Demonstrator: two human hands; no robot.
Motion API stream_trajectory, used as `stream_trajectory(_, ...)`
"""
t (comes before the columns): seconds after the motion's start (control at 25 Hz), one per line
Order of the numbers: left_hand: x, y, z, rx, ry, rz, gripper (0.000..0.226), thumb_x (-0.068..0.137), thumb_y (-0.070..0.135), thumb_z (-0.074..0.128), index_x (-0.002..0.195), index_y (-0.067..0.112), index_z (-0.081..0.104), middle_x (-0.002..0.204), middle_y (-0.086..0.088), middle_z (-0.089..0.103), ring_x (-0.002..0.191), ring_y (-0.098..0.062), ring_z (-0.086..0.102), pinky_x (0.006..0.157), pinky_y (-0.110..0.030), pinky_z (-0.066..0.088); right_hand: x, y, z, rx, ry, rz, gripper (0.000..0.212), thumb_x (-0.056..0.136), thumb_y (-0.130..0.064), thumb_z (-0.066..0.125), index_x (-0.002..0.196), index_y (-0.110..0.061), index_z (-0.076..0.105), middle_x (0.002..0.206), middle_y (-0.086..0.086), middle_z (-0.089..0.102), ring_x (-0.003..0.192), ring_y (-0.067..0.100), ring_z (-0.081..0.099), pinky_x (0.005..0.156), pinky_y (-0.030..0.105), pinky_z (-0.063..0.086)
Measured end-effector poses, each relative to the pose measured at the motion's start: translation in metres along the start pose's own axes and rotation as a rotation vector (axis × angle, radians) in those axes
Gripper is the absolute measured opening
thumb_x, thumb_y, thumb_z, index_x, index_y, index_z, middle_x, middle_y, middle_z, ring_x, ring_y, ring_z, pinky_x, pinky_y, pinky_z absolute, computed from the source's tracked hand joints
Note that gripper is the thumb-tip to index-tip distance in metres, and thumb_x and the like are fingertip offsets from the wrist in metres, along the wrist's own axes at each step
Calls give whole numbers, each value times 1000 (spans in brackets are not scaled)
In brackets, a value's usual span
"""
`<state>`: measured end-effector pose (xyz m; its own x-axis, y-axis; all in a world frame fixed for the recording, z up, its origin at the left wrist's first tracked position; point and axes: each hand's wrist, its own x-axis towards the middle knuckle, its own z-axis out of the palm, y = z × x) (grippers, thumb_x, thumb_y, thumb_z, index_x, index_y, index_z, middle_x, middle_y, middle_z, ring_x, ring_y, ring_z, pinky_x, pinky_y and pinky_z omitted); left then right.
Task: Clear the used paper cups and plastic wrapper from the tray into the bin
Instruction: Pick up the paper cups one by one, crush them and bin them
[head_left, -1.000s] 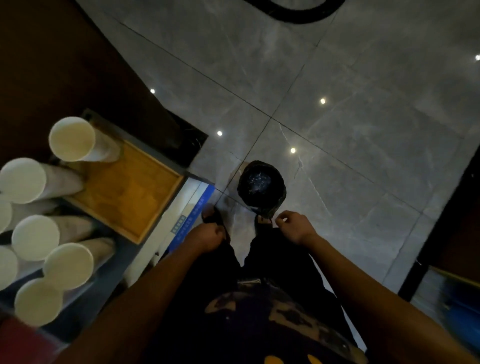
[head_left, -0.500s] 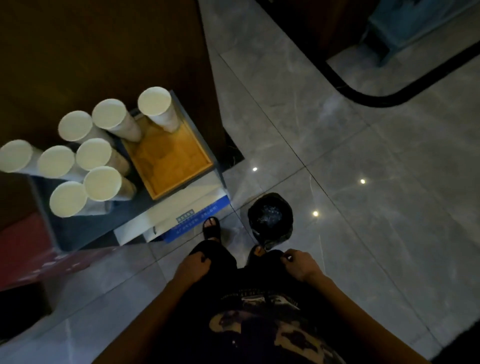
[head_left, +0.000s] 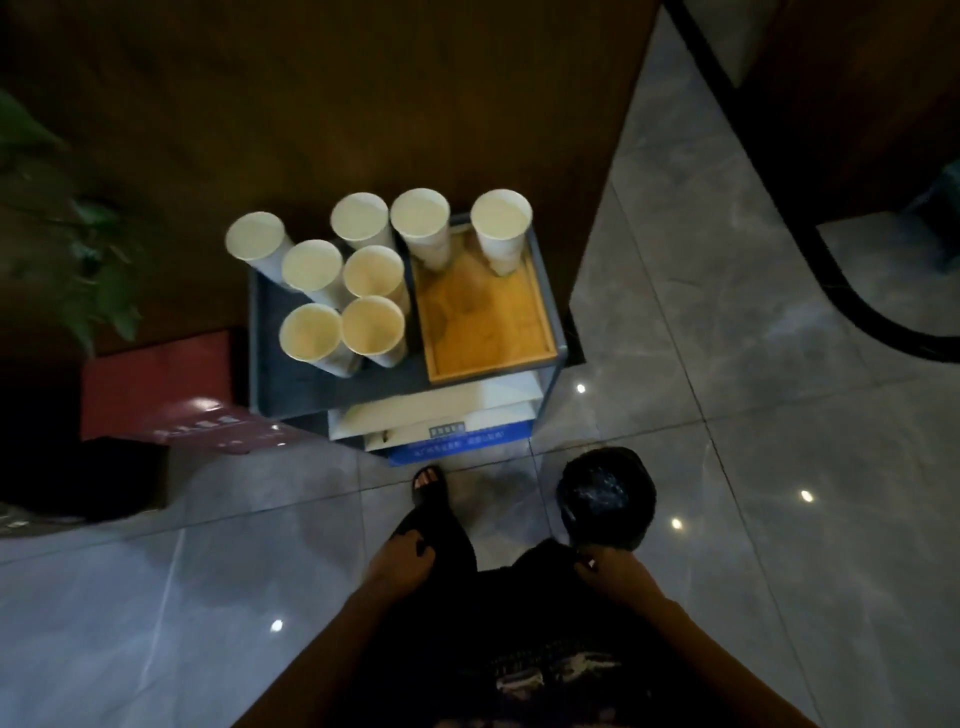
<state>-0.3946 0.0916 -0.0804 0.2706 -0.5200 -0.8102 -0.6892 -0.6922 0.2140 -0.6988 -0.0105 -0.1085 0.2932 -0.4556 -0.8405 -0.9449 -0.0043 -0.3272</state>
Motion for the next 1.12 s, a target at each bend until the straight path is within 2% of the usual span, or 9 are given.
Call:
stream_trajectory(0.2,18,-28,-39,-96,-6,17,34,103,27,47,126,4,57,130,-18,61,118,-27,57,95,-30,44,22,-66,-27,-23,56,-35,34,103,-33,52,117,-6,67,122,15,71,114,27,66,91,30,48)
stream_trajectory(0.32,32,-37,-79,-171,26,17,31,101,29,49,118,6,61,123,-16,63,111,-27,59,91,-31,46,32,-114,-48,-23,102,-79,25,101,-31,53,93,-14,70,109,16,74,106,30,69,81,30,47)
stream_trajectory(0.44,42,-50,-123,-220,109,29,30,101,29,51,122,10,62,128,-14,62,116,-27,58,97,-32,46,36,-175,-70,7,190,-155,25,100,-31,54,108,-14,71,109,10,75,105,27,69,86,31,50)
stream_trajectory(0.56,46,-60,-158,-194,184,89,30,99,32,53,124,17,61,130,-10,60,118,-25,58,99,-31,45,31,-241,-90,44,317,-286,18,97,-33,57,105,-22,68,105,4,74,100,23,69,86,36,54)
stream_trajectory(0.64,42,-56,-179,-136,276,147,22,96,38,53,111,25,62,117,-3,64,109,-23,62,85,-29,48,25,-277,-101,66,448,-377,20,94,-40,57,106,-27,65,103,-2,72,96,17,67,83,36,56)
stream_trajectory(0.72,37,-50,-200,-104,381,230,14,92,47,52,90,33,52,97,6,65,95,-18,66,66,-23,43,21,-310,-109,48,569,-427,30,91,-50,55,116,-33,61,114,-8,66,105,11,60,86,32,55)
stream_trajectory(0.76,33,-46,-211,-77,444,264,15,89,50,51,87,35,47,93,8,65,90,-17,67,63,-23,40,19,-323,-113,26,611,-439,36,91,-53,54,122,-36,58,122,-9,62,113,10,55,88,31,53)
stream_trajectory(1.0,33,-38,-257,-1,788,472,29,73,43,70,97,29,60,100,3,61,88,-19,66,56,-31,56,22,-361,-124,-62,666,-389,68,84,-50,71,143,-32,44,146,6,42,133,28,39,99,42,48)
stream_trajectory(1.12,47,-34,-268,29,787,459,53,70,45,78,114,26,56,116,-4,55,100,-25,59,69,-37,59,28,-368,-127,-91,664,-373,78,81,-51,74,148,-29,41,151,11,36,136,34,36,102,44,46)
